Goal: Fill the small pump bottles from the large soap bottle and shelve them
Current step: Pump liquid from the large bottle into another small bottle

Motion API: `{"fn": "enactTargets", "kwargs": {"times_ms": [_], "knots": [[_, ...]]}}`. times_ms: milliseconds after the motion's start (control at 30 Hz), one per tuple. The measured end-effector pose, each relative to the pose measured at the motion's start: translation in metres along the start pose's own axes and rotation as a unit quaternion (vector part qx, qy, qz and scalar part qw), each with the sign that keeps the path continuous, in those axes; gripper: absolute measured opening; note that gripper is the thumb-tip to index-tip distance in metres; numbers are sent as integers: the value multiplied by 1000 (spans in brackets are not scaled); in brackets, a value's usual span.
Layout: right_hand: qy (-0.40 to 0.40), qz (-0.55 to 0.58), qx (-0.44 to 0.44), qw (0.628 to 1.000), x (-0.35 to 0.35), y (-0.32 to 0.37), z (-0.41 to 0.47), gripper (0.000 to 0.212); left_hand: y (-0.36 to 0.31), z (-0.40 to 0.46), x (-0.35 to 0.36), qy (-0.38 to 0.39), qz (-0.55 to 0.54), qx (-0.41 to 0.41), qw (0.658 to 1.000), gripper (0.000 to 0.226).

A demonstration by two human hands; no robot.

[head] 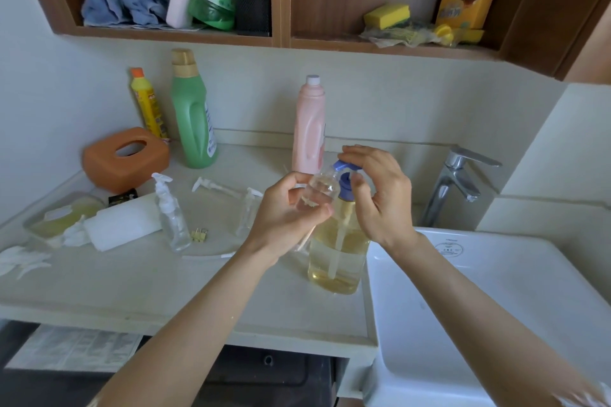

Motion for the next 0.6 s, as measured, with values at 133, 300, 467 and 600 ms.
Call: {"fn": "enactTargets", "kwargs": {"times_ms": [133,300,467,600], "knots": [[0,5,1,1000,3,-2,-3,36,1,0,2,-5,-3,21,1000,32],[-30,14,-55,998,17,-2,-13,44,7,0,1,-10,-4,37,999,34],[-71,-28,-23,997,24,-6,-14,51,21,0,1,-29,-2,1,1000,35],[-73,-48,13,996,26,-3,-13,33,25,-3,3,-35,-7,-9,999,34]]}}
Point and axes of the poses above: each hand's wrist, its own z-axis towards the middle knuckle, its own x-axis out of the palm, y = z × x, the point moved 3 cm from there along z, towards the middle knuckle, and after that the axes turned 13 degrees about y, right-handed, at the moved point
